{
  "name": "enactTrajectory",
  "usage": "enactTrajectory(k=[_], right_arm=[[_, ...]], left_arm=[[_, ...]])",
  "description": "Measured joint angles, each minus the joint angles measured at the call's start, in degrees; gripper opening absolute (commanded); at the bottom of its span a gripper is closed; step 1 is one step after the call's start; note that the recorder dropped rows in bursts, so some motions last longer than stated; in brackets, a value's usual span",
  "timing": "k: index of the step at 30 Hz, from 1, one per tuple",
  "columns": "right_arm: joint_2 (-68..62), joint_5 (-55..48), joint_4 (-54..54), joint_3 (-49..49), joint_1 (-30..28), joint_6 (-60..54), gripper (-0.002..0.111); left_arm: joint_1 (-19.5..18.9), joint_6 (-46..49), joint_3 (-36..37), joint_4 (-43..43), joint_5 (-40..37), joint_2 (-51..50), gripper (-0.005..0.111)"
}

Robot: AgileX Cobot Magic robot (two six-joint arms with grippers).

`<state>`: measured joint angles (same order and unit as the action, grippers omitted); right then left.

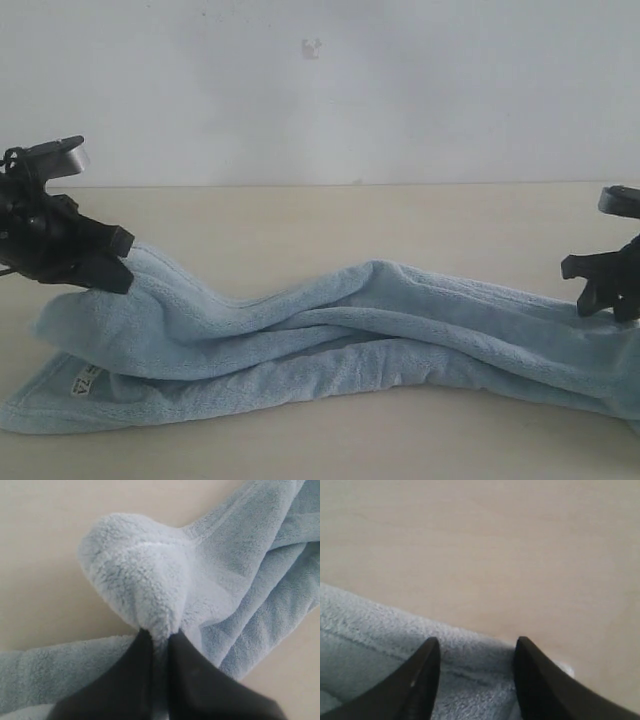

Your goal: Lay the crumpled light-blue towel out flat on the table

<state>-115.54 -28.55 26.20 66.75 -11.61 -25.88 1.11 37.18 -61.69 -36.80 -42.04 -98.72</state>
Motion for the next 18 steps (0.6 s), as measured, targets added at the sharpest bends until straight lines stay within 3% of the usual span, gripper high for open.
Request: enactTrajectory(k=[3,8,18], right_arm=[[-0.78,0.36,0.36,0.0,0.0,-1.84,0.042],[-1.2,-0.21,0.41,0.19,-0.39,-5.39,0.0],[2.66,-3.35,6.52,-0.13,-0.4,-2.13,0.0]], left_arm=[[0.0,2.24,0.0,-2.33,0.11,-0.38,0.004],[0.0,5.37,0.0,-5.35,0.11,-0.38,0.004],[0.0,6.35,-2.37,-10.08,-0.57,0.59,0.004]])
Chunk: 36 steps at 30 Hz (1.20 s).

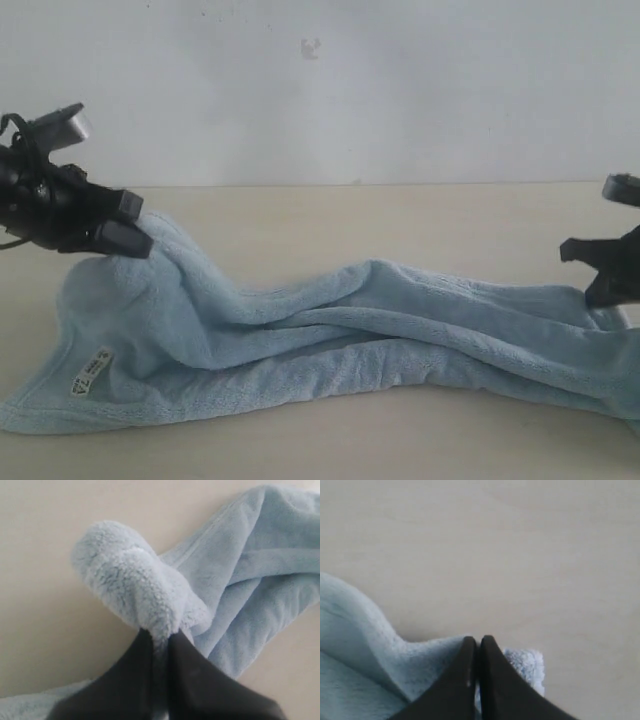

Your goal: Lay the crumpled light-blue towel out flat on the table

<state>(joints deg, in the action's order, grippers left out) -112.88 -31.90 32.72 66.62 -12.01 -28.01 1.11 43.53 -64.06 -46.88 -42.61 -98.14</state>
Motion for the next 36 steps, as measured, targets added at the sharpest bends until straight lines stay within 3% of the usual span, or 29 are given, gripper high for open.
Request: enactTrajectory(k=[8,16,28,31,36], right_arm=[[15.94,-0.76,5.7,0.0,0.0,-1.56,0.0],[35.11,-1.75,6.0,-5.55,0.0,-1.72,0.0],[69.97,0.5,5.77,-8.98,0.0,-1.82,0.0],[71.58,1.79,2.38,-8.98,0.0,-1.82,0.0],[52.39,2.25,2.7,-14.46,1.45,-1.4,0.0]], left_arm=[[0.0,7.35,-0.91,-9.95,-1.43,10.86,0.004],[0.0,4.85,0.81,-0.81,-0.49,27.17,0.004],[0.0,2.57,15.6,3.68,18.48,57.17,0.004],[0.0,2.57,17.82,4.05,22.06,57.4,0.004],[0.0,2.57,20.35,2.6,25.29,39.53,0.004]])
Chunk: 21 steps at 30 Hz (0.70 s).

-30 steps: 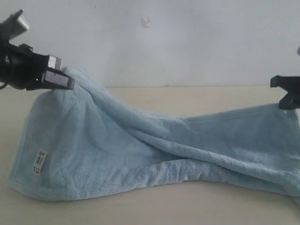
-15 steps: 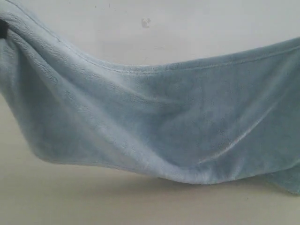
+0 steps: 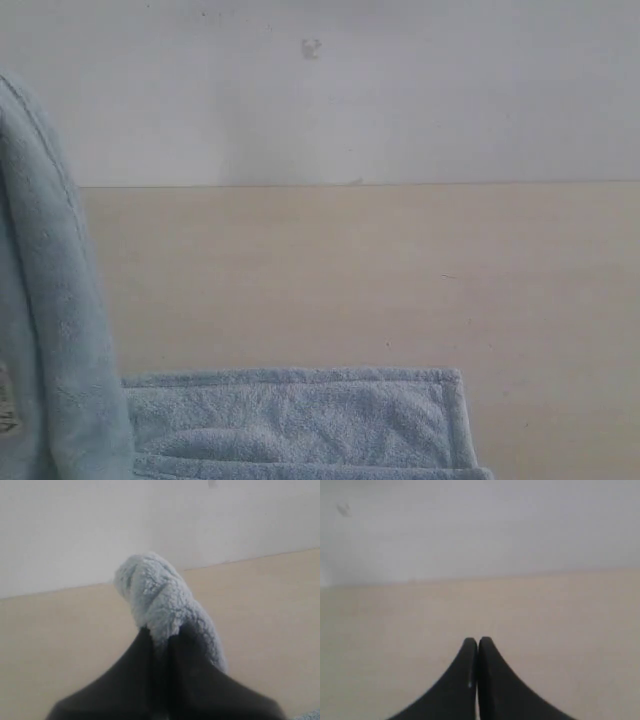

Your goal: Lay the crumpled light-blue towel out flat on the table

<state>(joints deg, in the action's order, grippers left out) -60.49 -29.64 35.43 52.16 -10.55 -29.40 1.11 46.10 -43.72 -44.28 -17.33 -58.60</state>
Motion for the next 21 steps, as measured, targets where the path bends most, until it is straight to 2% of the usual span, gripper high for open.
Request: enactTrajectory(k=[1,2,5,7,8,10,12,15,21], right_arm=[[-3.74,-0.97,0.1,-0.96,1.43,-0.14,0.001],[-10.18,-4.84,0.24,-1.98,5.57,-2.02,0.005],[-22.08,-11.78,-2.07,-2.12,20.96,-5.92,0.033],[-26.15,-14.61,-12.2,-2.02,28.43,-0.36,0.049],[-27.56,-16.06,-19.14,-2.04,30.46,7.4,0.052],[-28.83,-16.62,-26.22,-3.64,30.87,19.23,0.054],[-30.02,-16.49,-25.97,-6.78,30.87,21.6,0.054],[-32.05,-15.17,-19.62,-10.07,30.98,18.45,0.054],[-35.53,-12.58,-6.27,-10.58,31.0,6.98,0.054]], left_arm=[[0.0,0.0,-0.14,-0.39,-0.15,-1.75,0.004],[0.0,0.0,-0.92,-0.73,-0.57,-4.17,0.004],[0.0,0.0,-1.5,-0.93,-0.57,-5.87,0.004],[0.0,0.0,-1.5,-0.93,-0.69,-6.01,0.004],[0.0,0.0,-1.5,-0.93,-0.69,-6.01,0.004],[0.0,0.0,-1.5,-0.93,-0.69,-6.01,0.004],[0.0,0.0,-1.5,-0.93,-0.95,-6.01,0.004],[0.0,0.0,-1.5,-0.93,-1.95,-6.01,0.004],[0.0,0.0,-1.5,-0.93,-4.22,-6.01,0.004]])
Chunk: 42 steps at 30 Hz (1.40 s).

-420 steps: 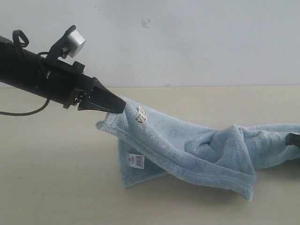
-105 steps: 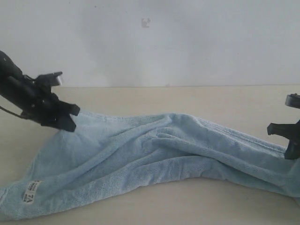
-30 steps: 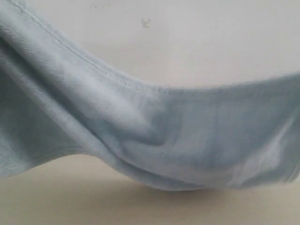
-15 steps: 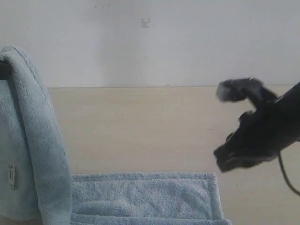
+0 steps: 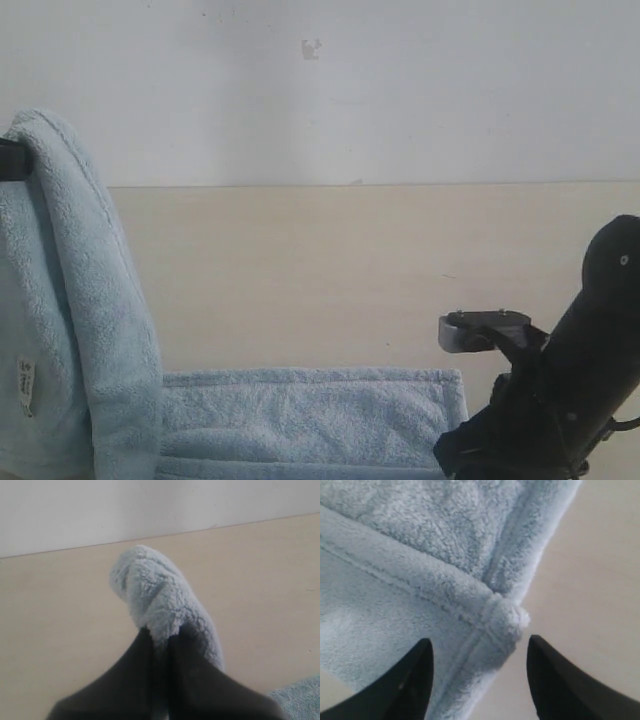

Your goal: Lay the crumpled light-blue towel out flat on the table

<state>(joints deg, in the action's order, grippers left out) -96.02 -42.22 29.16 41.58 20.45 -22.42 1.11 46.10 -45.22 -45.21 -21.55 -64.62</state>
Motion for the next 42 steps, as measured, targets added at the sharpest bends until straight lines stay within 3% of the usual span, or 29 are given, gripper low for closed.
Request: enactTrajectory(k=[2,4,8,19,29,33,37,42], right_arm=[[-1.23,0.12,1.82,0.0,0.1,-1.45,0.053],[-1.93,0.23,3.22,0.0,0.1,-2.13,0.045],[-2.22,0.34,4.83,0.0,0.1,-2.52,0.0],[3.64,-0.3,-0.92,3.66,0.1,-1.73,0.0],[42.41,-8.09,-13.86,8.3,0.1,8.86,0.0],[58.54,-3.48,-15.94,14.86,0.1,11.47,0.0],[63.69,-1.38,-29.16,23.61,0.1,20.02,0.0],[53.36,-6.38,-49.32,26.06,0.1,27.5,0.0]], left_arm=[[0.0,0.0,0.0,0.0,-0.64,0.0,0.004],[0.0,0.0,0.0,0.0,-0.88,0.0,0.004],[0.0,0.0,0.0,0.0,-1.01,0.0,0.004],[0.0,0.0,0.0,0.12,-0.82,1.27,0.004],[0.0,0.0,0.0,0.24,-1.86,18.06,0.004],[0.0,0.0,-0.21,0.03,1.93,22.34,0.004],[0.0,0.0,-0.47,-0.19,8.31,19.5,0.004],[0.0,0.65,-0.58,-0.19,12.84,4.47,0.004]])
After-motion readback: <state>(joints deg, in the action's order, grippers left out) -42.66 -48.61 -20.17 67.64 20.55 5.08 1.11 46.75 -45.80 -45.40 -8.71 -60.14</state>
